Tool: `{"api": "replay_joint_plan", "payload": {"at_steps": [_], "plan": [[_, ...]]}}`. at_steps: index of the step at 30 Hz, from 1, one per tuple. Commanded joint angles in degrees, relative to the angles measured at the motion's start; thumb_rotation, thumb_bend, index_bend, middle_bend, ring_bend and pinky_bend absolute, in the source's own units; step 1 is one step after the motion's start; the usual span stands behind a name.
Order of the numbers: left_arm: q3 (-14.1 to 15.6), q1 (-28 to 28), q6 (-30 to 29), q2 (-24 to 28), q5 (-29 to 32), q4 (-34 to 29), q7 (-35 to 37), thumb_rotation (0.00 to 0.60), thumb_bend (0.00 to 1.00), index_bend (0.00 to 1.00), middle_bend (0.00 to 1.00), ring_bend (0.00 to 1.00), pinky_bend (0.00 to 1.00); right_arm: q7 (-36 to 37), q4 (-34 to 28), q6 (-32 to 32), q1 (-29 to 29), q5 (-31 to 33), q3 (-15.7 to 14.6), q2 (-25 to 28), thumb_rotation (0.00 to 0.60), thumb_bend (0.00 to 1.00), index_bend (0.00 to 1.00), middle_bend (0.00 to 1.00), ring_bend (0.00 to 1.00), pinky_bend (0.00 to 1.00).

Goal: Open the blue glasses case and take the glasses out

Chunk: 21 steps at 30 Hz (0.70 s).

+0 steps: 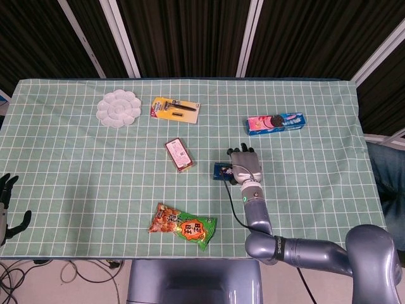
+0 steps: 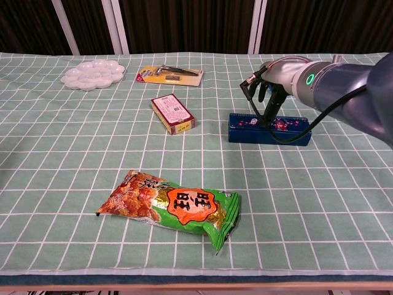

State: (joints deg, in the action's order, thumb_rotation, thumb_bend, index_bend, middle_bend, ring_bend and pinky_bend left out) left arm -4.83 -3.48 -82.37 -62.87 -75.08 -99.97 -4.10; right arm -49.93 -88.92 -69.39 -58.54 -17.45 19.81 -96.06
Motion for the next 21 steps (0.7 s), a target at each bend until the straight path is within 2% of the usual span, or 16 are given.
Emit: {"api": "replay_joint_plan", "payload": {"at_steps": [1, 14, 21], "plan": [[0.04, 0.01, -0.03, -0.01, -0.06, 0.00, 0.01, 0.600, 0.37, 0.06, 0.00, 0.00, 0.00, -0.17, 0.13, -0.41, -0.18, -0.07, -0.08, -0.58, 0.600, 0.35, 0.26, 0.28, 0.10, 0.17], [0.09, -0.01, 0.07, 0.05, 0.08, -0.06, 0.11, 0.600, 0.37, 0.06, 0.00, 0.00, 0.00, -0.83, 3.46, -2.69, -0.80, -3.19, -1.26, -5.27, 0.600, 0.35, 0.26, 0.28, 0.10, 0.17], [0.09, -0.06, 0.18, 0.10, 0.20, -0.15, 0.13, 0.600, 0.38, 0.06, 0.00, 0.00, 0.00, -0.98, 5.57, -3.16, -0.88, -4.35, -0.75, -7.43, 0.600, 0.35, 0.26, 0.28, 0.10, 0.17]]}}
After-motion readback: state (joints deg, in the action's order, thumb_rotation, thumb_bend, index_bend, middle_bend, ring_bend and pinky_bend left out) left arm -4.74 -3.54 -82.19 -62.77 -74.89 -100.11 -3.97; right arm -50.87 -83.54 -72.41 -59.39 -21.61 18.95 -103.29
